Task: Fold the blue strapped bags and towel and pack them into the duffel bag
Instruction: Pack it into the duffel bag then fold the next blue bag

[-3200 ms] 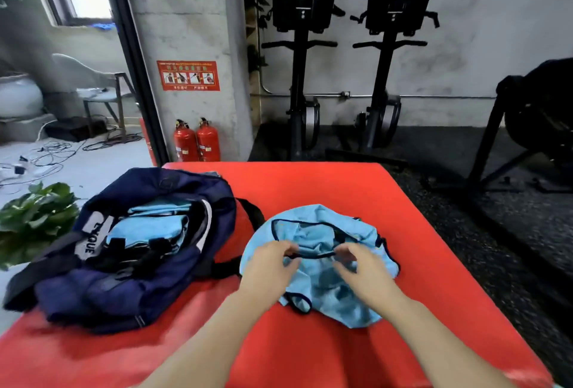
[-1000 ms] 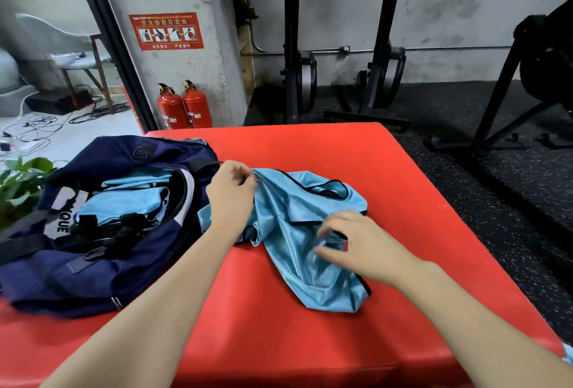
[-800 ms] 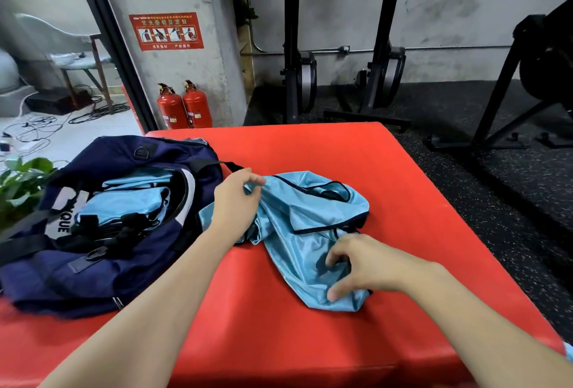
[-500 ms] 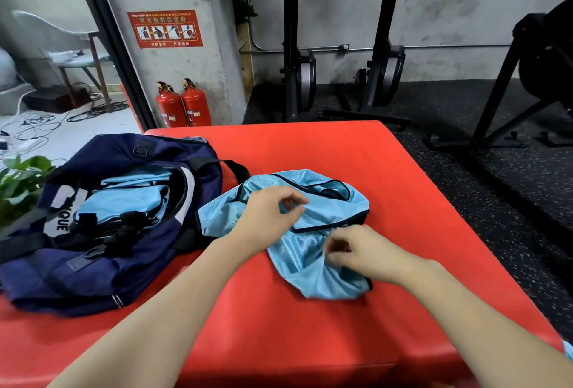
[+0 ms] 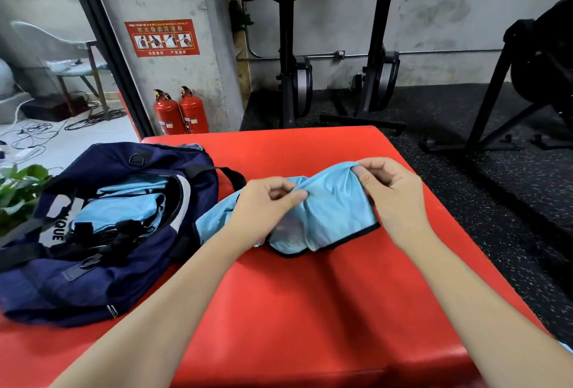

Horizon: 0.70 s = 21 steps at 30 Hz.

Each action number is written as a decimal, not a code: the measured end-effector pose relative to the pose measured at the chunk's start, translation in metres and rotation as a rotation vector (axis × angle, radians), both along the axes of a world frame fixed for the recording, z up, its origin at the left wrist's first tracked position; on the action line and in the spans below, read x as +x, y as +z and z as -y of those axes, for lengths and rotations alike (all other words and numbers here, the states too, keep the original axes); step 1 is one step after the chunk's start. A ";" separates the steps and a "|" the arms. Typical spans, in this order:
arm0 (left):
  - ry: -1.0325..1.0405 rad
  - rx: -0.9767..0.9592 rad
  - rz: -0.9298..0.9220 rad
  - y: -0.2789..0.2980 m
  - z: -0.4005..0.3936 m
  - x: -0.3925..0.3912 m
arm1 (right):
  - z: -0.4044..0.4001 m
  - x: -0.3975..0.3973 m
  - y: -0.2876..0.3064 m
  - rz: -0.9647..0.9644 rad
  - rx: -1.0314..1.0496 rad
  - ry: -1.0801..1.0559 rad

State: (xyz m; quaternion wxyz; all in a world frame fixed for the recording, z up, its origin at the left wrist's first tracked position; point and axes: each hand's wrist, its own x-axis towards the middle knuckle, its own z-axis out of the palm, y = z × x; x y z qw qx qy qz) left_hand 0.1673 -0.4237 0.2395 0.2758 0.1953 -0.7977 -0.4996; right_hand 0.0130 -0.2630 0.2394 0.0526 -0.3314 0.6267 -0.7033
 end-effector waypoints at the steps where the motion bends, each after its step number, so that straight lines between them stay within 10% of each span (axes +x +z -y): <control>1: 0.006 0.035 -0.054 0.007 -0.002 -0.001 | 0.000 -0.001 0.000 0.020 -0.006 0.003; 21: 0.121 0.251 0.126 -0.032 0.028 -0.015 | 0.013 0.016 -0.038 -0.463 0.611 0.230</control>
